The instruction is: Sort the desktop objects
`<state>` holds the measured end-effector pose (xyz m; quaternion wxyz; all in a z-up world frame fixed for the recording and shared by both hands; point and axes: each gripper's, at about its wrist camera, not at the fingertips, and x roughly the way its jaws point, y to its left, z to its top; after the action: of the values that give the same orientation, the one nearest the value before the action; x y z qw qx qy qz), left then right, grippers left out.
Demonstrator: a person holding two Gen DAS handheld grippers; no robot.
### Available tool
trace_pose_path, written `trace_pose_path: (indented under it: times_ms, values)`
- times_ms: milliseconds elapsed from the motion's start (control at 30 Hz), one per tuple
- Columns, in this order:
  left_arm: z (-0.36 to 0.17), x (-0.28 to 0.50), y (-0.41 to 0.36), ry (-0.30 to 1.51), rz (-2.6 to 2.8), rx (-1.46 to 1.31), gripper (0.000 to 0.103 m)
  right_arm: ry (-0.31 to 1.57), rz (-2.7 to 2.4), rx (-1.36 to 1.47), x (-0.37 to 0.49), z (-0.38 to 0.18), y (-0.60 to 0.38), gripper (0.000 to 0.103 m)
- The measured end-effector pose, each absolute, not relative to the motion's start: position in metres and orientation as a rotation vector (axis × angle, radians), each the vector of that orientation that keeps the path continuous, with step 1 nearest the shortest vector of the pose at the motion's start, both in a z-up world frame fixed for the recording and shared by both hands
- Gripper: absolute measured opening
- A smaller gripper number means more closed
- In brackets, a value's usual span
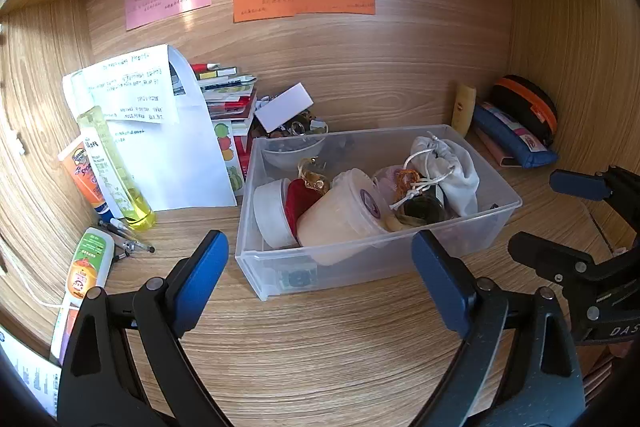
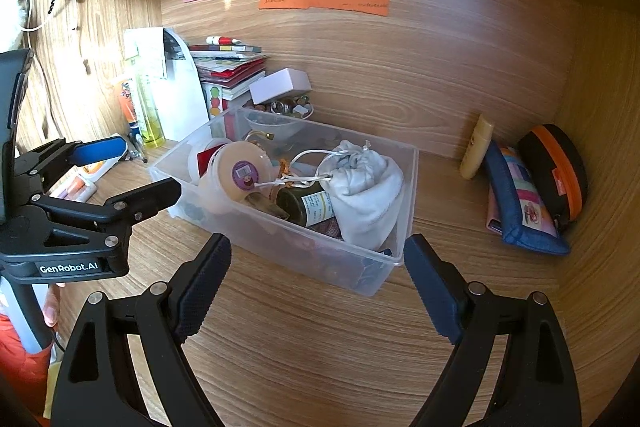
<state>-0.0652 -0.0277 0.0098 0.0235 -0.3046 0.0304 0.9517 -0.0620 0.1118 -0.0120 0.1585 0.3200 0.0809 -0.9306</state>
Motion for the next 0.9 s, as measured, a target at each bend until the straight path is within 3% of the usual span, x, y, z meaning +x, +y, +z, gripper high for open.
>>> trace_pose_path:
  times_ms: [900]
  values:
    - [0.0103, -0.0633, -0.0221, 0.096, 2.919, -0.94, 0.094, 0.253, -2.672, 0.919, -0.0599, -0.0106, 0.1059, 0.087]
